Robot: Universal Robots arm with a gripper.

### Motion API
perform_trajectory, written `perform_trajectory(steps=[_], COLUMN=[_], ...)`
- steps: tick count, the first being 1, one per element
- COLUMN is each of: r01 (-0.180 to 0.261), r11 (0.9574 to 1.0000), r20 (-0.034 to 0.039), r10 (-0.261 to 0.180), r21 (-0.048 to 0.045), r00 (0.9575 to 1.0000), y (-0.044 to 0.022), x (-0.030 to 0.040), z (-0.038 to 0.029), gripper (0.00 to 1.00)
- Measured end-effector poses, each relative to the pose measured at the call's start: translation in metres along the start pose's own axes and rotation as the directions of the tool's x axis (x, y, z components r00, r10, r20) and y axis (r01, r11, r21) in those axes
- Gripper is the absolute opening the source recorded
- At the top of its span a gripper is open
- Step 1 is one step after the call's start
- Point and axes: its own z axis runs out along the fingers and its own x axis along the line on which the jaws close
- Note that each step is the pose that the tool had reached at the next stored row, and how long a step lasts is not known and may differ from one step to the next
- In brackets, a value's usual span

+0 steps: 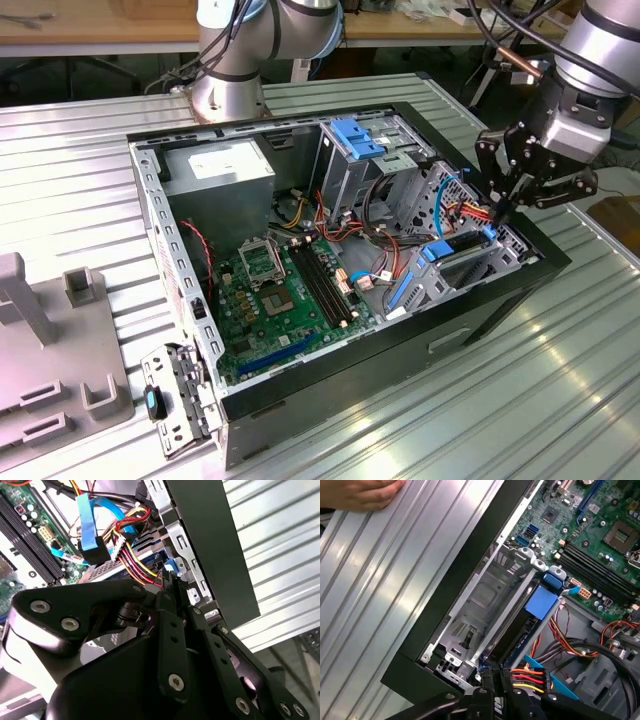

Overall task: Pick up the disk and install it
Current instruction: 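Insert the first disk wire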

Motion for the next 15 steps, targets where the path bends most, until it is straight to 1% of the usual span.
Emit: perform_trajectory(steps=[4,8,9,10,12,13,15], r01=[-0.017,-0.022,-0.028,-0.047,-0.089,-0.118,-0.175], r11=[0.9999,0.9997,0.9996,0.9989,0.9961,0.993,0.9845], r20=[-0.0008,-0.0012,-0.0015,-0.0023,-0.0048,-0.0066,-0.0101], r10=[0.017,0.022,0.028,0.047,0.088,0.118,0.175], r21=[-0.0013,-0.0017,-0.002,-0.0034,-0.0063,-0.0084,-0.0122], r00=[0.9999,0.9997,0.9996,0.9989,0.9961,0.993,0.9845], y=[0.0006,0.0066,0.0087,0.0087,0.0088,0.0088,0.0088], x=[-0.0005,-0.0043,-0.0055,-0.0056,-0.0056,-0.0056,-0.0057], z=[0.0,-0.0006,-0.0007,-0.0005,-0.0004,-0.0003,0.0], gripper=[0.17,0.17,0.17,0.17,0.17,0.17,0.17])
